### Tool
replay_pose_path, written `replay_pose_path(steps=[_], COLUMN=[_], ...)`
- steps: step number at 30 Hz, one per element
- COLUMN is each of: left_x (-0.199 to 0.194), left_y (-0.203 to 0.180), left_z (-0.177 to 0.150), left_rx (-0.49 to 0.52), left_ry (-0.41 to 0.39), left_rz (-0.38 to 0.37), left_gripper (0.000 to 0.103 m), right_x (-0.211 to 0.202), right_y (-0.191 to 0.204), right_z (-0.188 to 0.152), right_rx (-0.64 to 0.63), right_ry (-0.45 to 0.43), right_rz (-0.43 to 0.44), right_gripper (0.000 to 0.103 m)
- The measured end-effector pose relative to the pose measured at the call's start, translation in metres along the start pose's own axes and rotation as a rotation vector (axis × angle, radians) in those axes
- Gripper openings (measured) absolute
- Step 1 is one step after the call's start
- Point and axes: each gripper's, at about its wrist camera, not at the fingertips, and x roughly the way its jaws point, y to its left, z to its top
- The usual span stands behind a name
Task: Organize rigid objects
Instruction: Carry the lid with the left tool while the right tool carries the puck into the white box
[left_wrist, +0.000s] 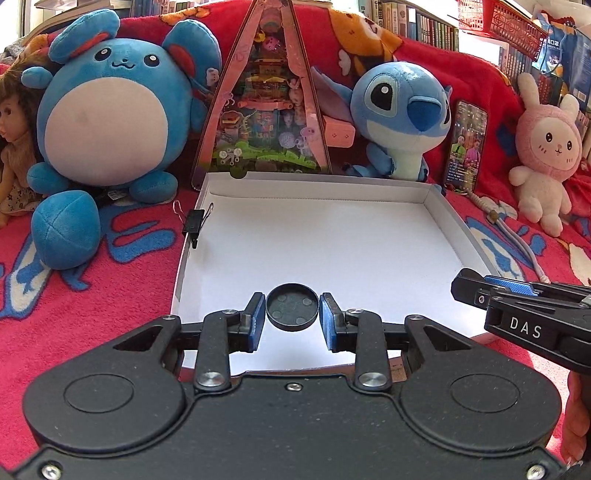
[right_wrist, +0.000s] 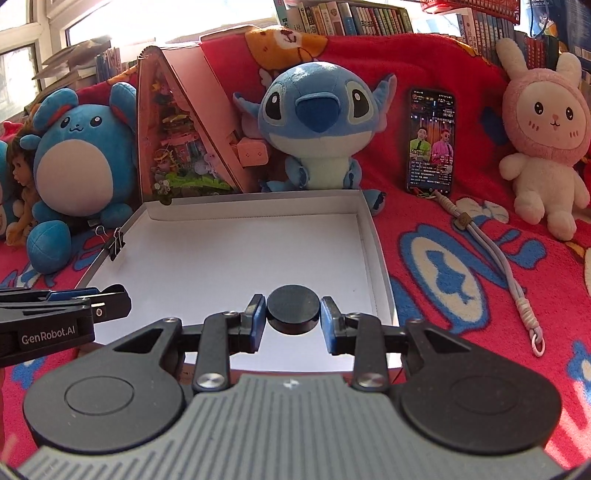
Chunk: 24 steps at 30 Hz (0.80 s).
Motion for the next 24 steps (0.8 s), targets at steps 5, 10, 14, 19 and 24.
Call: replay_pose_path(steps=[5, 10, 14, 19, 24], left_x=[0.011, 0.021, 0.026, 0.03, 0.034], left_y=[-0.003, -0.006, -0.009, -0.01, -0.011], left_z=[0.004, 0.005, 0.003, 0.002, 0.001], left_rx=[-0.001, -0.004, 0.012, 0.012, 0.013], left_ry=[0.001, 0.012, 0.016, 0.022, 0.033], left_rz=[0.009, 0.019, 0.03, 0.037, 0.041], left_gripper=[0.03, 0.03, 0.03, 0.03, 0.03], right_x=[0.016, 0.029, 0.037, 0.042, 0.045], right_y=[-0.003, -0.004, -0.004, -0.006, -0.005], right_z=[0.002, 0.003, 0.002, 0.0, 0.001], right_rx=[0.029, 0.043, 0.036, 0.042, 0.037], right_ry=[0.033, 0.059, 0.071, 0.085, 0.098], right_rz=[-0.004, -0.011, -0.023, -0.026, -0.027], right_gripper=[0.037, 0.037, 0.037, 0.037, 0.037])
